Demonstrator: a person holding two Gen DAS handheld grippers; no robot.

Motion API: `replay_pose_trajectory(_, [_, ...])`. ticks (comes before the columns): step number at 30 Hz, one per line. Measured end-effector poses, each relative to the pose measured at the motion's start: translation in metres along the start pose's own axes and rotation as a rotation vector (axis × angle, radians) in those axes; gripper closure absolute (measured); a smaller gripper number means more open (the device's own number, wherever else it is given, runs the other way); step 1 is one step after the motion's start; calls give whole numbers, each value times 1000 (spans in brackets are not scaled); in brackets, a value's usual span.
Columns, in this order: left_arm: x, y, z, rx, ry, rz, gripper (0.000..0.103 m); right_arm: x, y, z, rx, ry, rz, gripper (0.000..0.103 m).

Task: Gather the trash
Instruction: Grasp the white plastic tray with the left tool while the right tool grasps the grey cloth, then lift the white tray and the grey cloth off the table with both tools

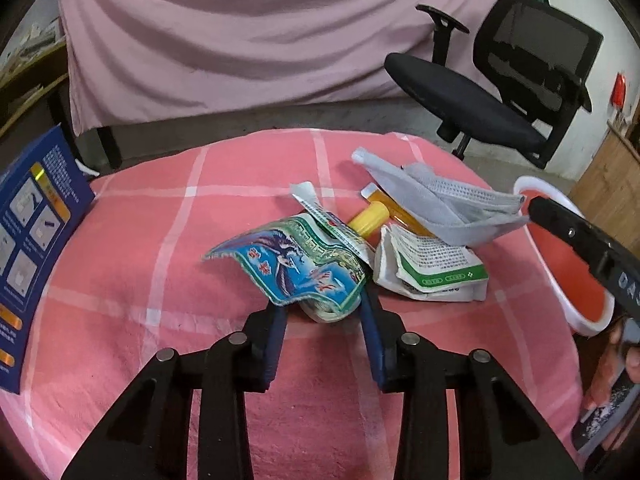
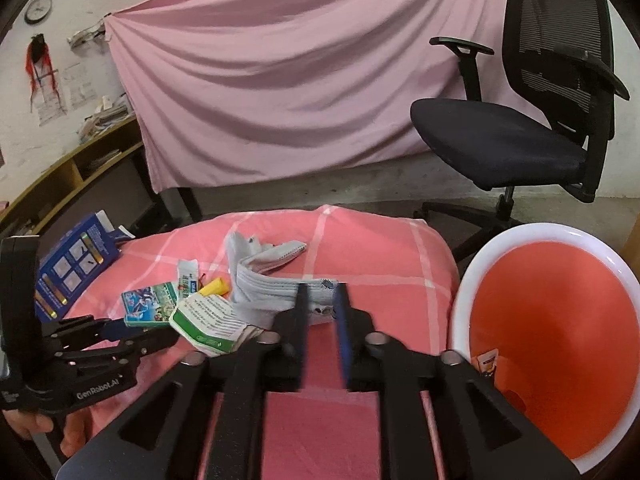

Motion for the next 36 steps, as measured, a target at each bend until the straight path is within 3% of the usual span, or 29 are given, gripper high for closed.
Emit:
replay_pose_trajectory(2, [1,-5,-2,4,-16,9,74,-3,-1,-3,-9,-8,22,55])
replay_pose_trajectory(8, [9,-21,-11,9,-28,24,76,-14,9,-30,-29,-114,38,54])
replay_pose_trajectory(16, [18,-36,-14,43,-14,18,77,0,35,-55,-35,-242,-76,56])
replay_pose_trajectory(18, [19,-38,-12,44,-7,20,77,2,36,-53,-22,-241,-88,70])
replay_pose_trajectory(24, [30,-49,-7,50,-9,29,77,6,32,-45,-42,-210,-105,92])
replay_pose_trajectory(32, [49,-70,4,89,-27,66,78,6,1,-46,-33,-206,30,99])
replay_pose_trajectory(36, [55,-78,14,71,-5,103,78,7,-22,-46,-29,-212,133,99])
Point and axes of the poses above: each gripper's, at about its wrist camera, not at the fingertips, and y roughly the way its jaws point, z to its right, x to its underside, the point moved 2 cm from there along y, roughly the way its jaws point, and after that the axes turned 14 degrees about x, right-handed, at the moved point
